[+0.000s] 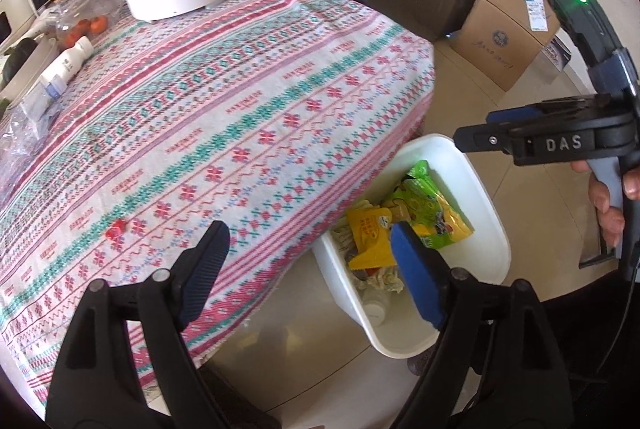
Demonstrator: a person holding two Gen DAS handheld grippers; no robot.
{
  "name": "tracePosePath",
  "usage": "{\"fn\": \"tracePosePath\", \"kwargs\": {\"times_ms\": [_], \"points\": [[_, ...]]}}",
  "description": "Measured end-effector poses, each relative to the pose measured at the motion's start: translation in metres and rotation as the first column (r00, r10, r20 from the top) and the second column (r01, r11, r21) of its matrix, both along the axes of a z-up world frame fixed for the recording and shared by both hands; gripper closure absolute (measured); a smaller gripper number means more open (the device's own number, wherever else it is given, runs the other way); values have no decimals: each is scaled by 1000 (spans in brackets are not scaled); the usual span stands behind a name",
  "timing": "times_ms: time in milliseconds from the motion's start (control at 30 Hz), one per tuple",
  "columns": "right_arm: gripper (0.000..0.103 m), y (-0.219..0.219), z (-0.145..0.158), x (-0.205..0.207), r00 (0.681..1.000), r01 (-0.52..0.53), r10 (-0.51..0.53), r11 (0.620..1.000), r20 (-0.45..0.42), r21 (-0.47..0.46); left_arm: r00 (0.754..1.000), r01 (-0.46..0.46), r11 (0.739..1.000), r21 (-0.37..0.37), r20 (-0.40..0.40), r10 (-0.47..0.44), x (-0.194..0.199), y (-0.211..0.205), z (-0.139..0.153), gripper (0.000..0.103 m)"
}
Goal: Collect trash
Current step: 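Move both grippers back toward the plastic bottles on the table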
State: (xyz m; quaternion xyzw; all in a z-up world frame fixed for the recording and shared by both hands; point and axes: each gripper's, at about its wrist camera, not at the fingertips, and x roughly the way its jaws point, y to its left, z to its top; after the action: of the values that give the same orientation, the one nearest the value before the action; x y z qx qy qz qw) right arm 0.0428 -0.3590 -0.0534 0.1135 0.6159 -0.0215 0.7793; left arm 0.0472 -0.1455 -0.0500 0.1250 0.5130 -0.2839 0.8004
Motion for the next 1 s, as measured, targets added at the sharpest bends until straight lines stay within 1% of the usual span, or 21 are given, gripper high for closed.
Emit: {"fn": "tracePosePath", "kwargs": {"times_ms": [167,267,400,467,567,633,767,867,933,1000], "points": [[34,13,6,13,1000,-11,11,1000,20,2,998,-55,998,12,26,54,23,23,7,20],[34,20,9,21,1000,-11,11,1000,23,8,994,-91,995,48,62,88,44,45,10,20],[33,33,11,35,999,-18,18,1000,31,4,986,-158,985,63,56,155,81,84,4,20],[32,42,9,44,999,-34,34,999,33,-8,980,-195,977,93,69,189,100,107,-3,20],[32,53,5,56,998,-54,54,998,27,-24,964,-258,955,147,106,244,135,149,-14,20],[32,62,2,64,997,-67,68,998,24,-22,953,-293,943,158,125,276,161,179,-16,20],[32,77,-3,80,996,-87,87,996,19,-29,935,-343,930,133,143,324,208,235,-12,20],[32,91,-7,94,994,-108,108,994,11,-25,926,-365,928,73,132,354,239,269,-9,20],[32,105,-9,105,990,-143,143,990,-2,-18,929,-361,932,33,95,357,259,288,-14,20],[32,122,-8,117,983,-182,182,983,-7,1,935,-353,935,18,46,352,277,298,-27,20]]}}
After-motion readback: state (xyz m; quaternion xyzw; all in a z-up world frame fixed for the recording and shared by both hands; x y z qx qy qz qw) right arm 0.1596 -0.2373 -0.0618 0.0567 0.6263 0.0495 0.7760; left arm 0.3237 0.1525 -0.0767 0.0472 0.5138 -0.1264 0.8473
